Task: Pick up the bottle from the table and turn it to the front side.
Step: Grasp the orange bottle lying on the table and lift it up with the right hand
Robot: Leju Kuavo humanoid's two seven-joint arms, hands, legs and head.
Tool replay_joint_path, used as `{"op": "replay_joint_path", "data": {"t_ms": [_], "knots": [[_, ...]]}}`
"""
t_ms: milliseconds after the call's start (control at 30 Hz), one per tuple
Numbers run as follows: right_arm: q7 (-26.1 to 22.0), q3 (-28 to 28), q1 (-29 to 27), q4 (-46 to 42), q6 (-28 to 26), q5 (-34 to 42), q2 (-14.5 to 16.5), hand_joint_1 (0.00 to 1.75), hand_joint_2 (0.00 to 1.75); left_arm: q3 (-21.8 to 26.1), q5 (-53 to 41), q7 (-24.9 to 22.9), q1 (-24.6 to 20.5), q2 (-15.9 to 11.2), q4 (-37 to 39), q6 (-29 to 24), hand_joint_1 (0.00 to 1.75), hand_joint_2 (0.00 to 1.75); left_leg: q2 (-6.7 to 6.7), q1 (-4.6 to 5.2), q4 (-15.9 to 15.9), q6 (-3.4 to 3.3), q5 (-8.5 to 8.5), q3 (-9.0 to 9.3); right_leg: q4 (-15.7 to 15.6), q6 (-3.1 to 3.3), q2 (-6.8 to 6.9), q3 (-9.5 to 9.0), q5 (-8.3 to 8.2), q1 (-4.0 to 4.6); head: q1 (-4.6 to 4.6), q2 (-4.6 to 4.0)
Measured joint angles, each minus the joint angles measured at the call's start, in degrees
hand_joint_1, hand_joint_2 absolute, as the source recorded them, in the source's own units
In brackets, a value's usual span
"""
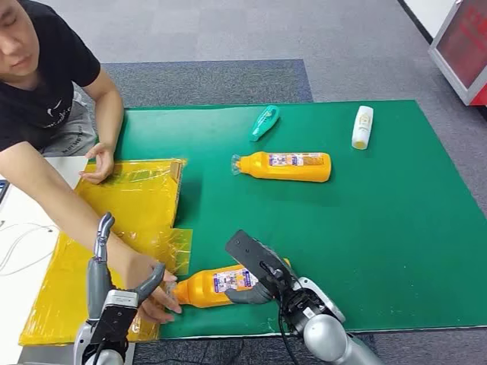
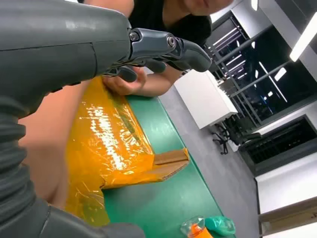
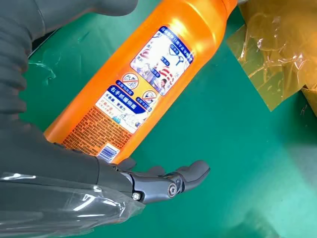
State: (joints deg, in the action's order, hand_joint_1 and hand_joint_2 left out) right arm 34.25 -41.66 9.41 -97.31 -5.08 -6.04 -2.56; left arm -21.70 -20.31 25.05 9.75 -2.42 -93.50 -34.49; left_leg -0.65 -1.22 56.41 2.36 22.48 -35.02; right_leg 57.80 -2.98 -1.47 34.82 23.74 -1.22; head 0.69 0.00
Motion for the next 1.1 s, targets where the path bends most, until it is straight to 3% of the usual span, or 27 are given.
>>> {"op": "replay_joint_path", "data": {"t_ms": [333,467,633,800,1100], "knots": [[0.0,-0.6,0.1,0.0,-0.6,-2.8,-0.1,0.0,1.75,0.0,-0.3,-0.2,0.0,0.1,-0.1,0.1,0.0,1.75,0.0,0.0,0.0,0.0,0.0,0.0,0.0,0.0,0.0,0.0,0.0,0.0,0.0,0.0],[0.0,-1.3,0.2,0.0,-0.8,-9.2,-0.8,0.0,1.75,0.0,-0.7,-0.4,0.1,0.1,-0.4,0.4,0.0,1.75,0.0,0.0,0.0,0.0,0.0,0.0,0.0,0.0,0.0,0.0,0.0,0.0,0.0,0.0],[0.0,-2.0,0.3,0.0,0.3,-17.6,-4.3,0.0,1.75,0.3,-1.7,-0.7,0.5,0.1,-1.1,1.6,0.0,1.75,-0.01,0.03,0.0,-0.01,0.01,-0.03,0.0,-0.01,0.0,0.0,0.0,-0.02,0.0,0.0],[0.0,-2.2,0.3,0.0,0.6,-18.4,-6.0,0.0,1.75,0.9,-1.9,-0.8,0.7,0.1,-1.4,1.9,0.0,1.75,-0.01,0.04,0.0,-0.01,0.01,-0.02,0.0,-0.01,0.01,0.0,0.0,-0.03,0.0,0.0],[0.0,-3.1,-0.9,0.0,2.1,-19.5,-6.5,0.0,1.75,1.4,-1.9,-0.8,1.0,0.2,-1.4,1.9,0.0,1.75,-0.01,0.04,0.0,-0.03,0.02,-0.04,0.0,-0.02,0.01,0.01,0.02,-0.03,0.0,0.0]]}}
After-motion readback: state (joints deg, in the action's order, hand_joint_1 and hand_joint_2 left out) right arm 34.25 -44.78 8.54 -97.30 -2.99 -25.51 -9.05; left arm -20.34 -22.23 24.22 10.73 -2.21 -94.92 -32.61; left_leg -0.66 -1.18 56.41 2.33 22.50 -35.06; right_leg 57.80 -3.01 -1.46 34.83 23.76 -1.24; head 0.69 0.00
